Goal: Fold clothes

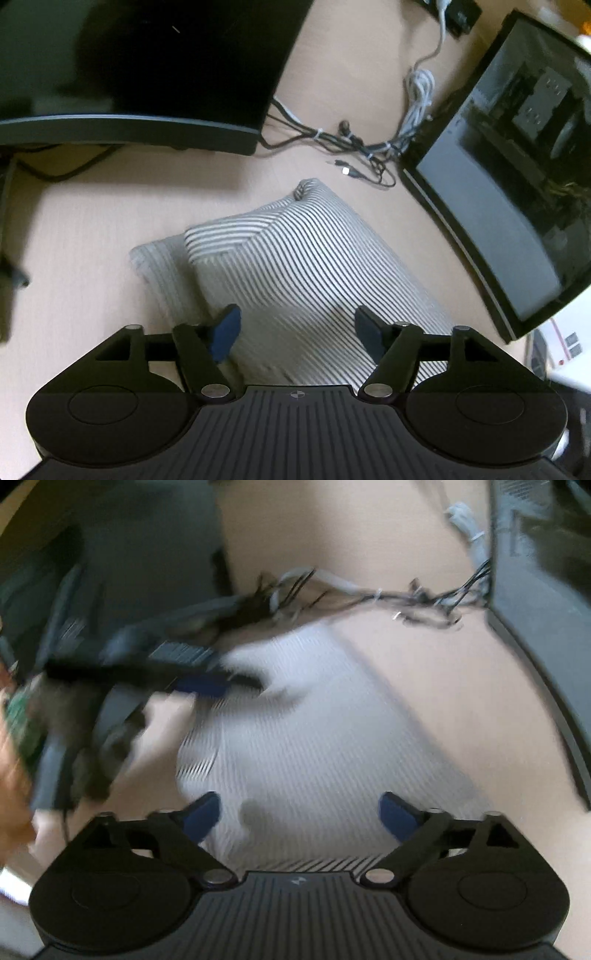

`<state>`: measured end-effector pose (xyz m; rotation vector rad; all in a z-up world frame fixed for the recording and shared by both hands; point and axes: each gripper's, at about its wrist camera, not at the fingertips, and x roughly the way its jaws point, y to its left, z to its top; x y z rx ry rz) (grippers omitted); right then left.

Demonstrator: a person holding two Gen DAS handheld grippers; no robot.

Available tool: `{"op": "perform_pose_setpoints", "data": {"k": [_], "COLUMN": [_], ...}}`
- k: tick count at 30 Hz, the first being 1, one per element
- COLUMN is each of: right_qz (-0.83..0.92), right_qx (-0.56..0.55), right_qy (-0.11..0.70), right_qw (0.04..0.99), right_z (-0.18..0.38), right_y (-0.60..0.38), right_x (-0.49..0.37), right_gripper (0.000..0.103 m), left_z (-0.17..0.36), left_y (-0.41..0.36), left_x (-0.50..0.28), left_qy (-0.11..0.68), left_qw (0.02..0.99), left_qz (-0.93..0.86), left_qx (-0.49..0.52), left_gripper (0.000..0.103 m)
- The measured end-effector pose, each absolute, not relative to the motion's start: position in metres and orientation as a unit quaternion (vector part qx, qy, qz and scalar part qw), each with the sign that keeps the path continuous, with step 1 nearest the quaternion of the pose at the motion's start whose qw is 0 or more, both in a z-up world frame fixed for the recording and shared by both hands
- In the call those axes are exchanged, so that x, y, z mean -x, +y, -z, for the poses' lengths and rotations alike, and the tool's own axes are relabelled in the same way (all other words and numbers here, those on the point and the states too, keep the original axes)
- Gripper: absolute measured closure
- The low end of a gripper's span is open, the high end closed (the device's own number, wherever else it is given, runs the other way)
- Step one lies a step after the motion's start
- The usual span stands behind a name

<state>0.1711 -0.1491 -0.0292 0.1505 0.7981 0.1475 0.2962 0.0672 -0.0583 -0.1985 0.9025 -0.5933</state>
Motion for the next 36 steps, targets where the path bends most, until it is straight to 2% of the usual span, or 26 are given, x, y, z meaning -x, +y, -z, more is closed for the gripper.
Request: {"op": "perform_pose_setpoints", "data": {"k": [4,8,13,17,24,32,36], "right_qz": [-0.038,-0.05,-0.086,-0.1,-0.114,-0.147,-0.17], "right_qx": [-0.065,-0.069,-0.088,-0.115,-0.094,-0.066,0.008], "right_qy": [0.337,0.362,0.415,0.405,0.39,0.405,0.358], "right_qw": [0.938,0.928,0.901,0.902,0.909,0.9,0.918], "right_z": [0.01,0.027,0.063,0.075,0.077,0.072,0.045], "right_y": [-0.182,-0.205,-0.215,-0.223,-0.223,-0.224,-0.225], "right_x": [-0.174,-0.179,-0.183,-0.177,-0.176,-0.19,-0.183], "right_gripper": [0.0,0.0,0.0,0.0,0.0,0.0,0.0], "left_z": [0.04,0.035,0.059,0.068,0.071,0.072,0.069], "left_y": [0.069,0.046,0.019,0.019,0.015,0.012,0.023], "left_x": [-0.266,-0.237,-0.224,-0.222,-0.215,-0.235,-0.243], "left_qy": [0.415,0.412,0.458,0.465,0.457,0.456,0.455], "left_qw": [0.859,0.848,0.834,0.835,0.846,0.855,0.858], "left_qz": [0.274,0.302,0.276,0.252,0.235,0.22,0.202], "left_qx": [0.123,0.14,0.137,0.153,0.146,0.107,0.129], "left_gripper": [0.025,0.025,0.025,0.025,0.02,0.019,0.019]}}
